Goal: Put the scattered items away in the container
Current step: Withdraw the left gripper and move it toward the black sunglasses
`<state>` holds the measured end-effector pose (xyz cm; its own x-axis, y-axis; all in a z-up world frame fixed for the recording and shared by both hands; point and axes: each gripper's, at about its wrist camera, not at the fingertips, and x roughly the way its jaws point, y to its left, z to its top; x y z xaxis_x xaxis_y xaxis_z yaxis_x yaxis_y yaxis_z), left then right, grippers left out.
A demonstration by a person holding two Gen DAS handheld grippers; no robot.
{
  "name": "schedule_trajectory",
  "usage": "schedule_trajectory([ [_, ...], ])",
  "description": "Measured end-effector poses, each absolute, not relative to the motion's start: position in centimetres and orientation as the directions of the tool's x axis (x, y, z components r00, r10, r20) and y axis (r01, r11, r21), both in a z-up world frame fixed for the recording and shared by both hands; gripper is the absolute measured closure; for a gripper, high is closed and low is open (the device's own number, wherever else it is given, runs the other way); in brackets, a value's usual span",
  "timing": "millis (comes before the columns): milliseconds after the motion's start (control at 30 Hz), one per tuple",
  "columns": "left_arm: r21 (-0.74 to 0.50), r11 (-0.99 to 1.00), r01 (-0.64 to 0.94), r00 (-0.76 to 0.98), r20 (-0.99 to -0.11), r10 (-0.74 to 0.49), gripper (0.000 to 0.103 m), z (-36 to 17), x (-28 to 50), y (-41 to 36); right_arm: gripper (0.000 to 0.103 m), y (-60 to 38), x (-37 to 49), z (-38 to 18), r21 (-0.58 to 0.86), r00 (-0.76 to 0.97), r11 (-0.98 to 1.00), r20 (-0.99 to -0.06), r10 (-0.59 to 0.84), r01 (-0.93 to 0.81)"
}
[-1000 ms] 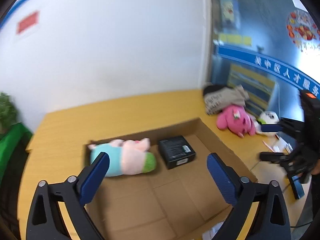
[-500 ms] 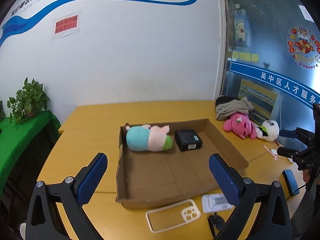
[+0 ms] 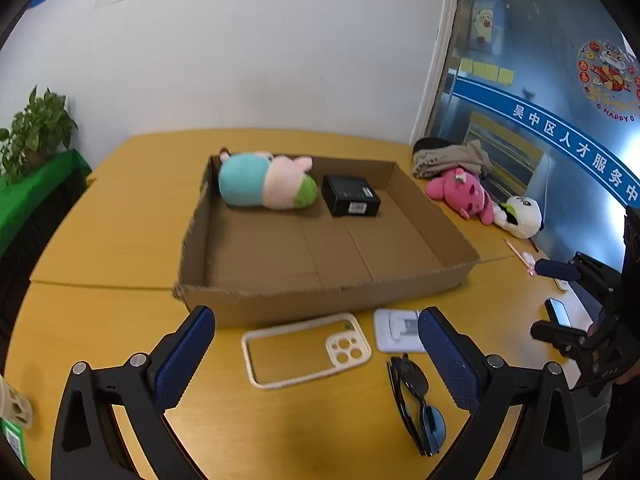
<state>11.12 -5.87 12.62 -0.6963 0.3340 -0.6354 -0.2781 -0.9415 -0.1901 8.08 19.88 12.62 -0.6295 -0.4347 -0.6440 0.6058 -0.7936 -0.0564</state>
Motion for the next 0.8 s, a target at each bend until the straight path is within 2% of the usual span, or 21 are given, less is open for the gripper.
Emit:
schedule_trajectory([
  [300,-0.354,-0.888,-0.295,-0.515,-0.724,0.459,0.0,6.0,10.1,-5.0,0.015,19.7,8.9,6.5,0.082,-0.447,-0.757,-0.763,-0.466,0.649],
  [500,-0.45,-0.834,-0.321,-0.393,-0.737,0.549,0.0,3.1,9.6,-2.8,0.015,18.8,8.9,2.6,0.26,-0.32,-0.793,-0.812,-0.489,0.551],
  [633,-0.497,-0.794,-0.35,-0.315,-0.736,0.599,0.0,1.7,8.9,-0.7,0.015,16.0,10.4,1.0,0.306,-0.273,-0.772,-0.81,-0.518,0.558],
  [800,-0.53,-0.758,-0.379,-0.222,-0.743,0.631,0.004,-0.2,7.6,1.7,0.016,14.6,10.7,-0.5,0.276,-0.29,-0.796,-0.827,-0.483,0.539],
])
